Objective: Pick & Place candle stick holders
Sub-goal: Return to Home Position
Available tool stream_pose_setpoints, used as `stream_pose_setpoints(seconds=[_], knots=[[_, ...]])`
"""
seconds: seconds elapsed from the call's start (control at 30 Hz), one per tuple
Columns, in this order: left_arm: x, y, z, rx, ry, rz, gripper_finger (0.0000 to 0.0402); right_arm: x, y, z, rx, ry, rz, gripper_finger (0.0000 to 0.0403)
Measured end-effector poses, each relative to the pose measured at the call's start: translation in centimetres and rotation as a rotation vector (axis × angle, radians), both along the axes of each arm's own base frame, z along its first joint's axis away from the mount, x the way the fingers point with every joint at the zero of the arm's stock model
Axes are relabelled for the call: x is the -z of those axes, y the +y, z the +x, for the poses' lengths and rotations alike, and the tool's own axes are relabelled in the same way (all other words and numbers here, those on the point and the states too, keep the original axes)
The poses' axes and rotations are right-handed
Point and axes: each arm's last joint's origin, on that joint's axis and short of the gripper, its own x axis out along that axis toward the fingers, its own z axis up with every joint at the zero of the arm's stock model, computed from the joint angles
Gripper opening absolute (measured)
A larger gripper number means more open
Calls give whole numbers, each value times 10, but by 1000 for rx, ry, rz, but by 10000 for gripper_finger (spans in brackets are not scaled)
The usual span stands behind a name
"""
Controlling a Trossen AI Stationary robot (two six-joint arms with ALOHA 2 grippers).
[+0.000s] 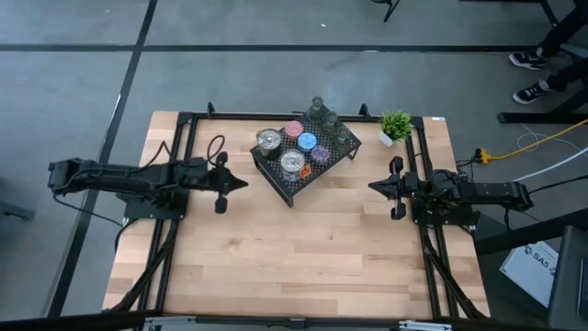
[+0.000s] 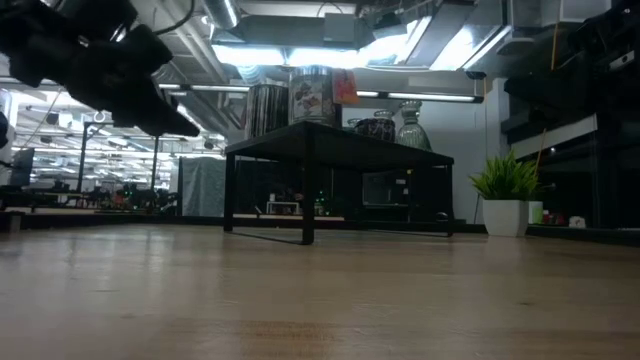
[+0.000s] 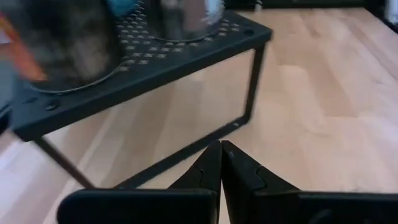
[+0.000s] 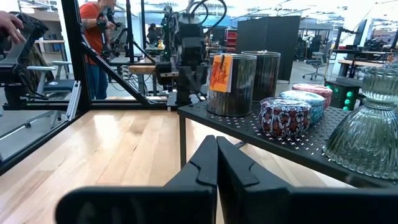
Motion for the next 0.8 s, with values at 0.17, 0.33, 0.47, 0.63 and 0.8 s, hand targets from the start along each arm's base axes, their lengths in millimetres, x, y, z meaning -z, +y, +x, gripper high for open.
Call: stream_pose_setpoints(seconds=[0.17,0.33,0.47,0.63,0.8], knots=[[3,0,-8,-54,-59,12,2,0,0,0,0,0,0,0],[10,0,-16,-72,-126,20,1,0,0,0,0,0,0,0],[17,-4,-21,-58,-146,7,1,0,0,0,0,0,0,0],[22,-8,-25,-58,-199,11,2,0,0,0,0,0,0,0],[21,-12,-28,-52,-224,18,1,0,0,0,0,-1,0,0]])
